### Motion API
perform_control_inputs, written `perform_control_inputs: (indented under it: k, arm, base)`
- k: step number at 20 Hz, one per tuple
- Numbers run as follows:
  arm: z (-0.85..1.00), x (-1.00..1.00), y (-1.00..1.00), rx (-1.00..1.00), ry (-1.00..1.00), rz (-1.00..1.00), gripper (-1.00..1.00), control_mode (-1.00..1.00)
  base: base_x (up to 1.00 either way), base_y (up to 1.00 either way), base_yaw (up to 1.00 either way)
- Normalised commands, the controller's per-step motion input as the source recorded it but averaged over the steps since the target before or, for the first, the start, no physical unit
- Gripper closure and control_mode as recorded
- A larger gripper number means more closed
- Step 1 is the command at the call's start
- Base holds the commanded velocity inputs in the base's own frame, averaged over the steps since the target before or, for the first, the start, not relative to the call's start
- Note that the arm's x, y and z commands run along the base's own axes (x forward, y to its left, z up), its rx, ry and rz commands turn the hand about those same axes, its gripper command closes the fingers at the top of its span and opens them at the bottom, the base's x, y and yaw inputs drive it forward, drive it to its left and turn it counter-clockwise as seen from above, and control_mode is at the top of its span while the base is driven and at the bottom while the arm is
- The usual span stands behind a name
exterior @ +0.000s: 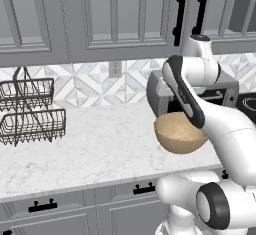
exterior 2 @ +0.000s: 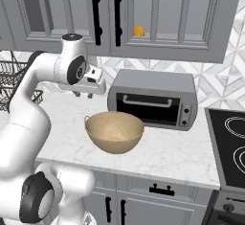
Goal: Open the cabinet, pick up the bread from the cabinet and place it in the basket. Then move the basket to the dining counter.
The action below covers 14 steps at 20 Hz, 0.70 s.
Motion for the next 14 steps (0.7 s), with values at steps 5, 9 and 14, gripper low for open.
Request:
perform_control_inputs:
  k: [5,9,14]
  arm:
    - [0.05,-0.73,0.00,0.00,-0.18,0.03,-1.00,-1.00]
    - [0.82,-0.56,-0.16,0.00,-0.17,0.00,-1.00,-1.00]
    - [0.91,-0.01,-0.41,0.00,-0.26,-0.01,-1.00,-1.00]
  base:
    - [0.00,0.00,0.00]
    - [0.00,0.00,0.00]
    - [0.00,0.00,0.00]
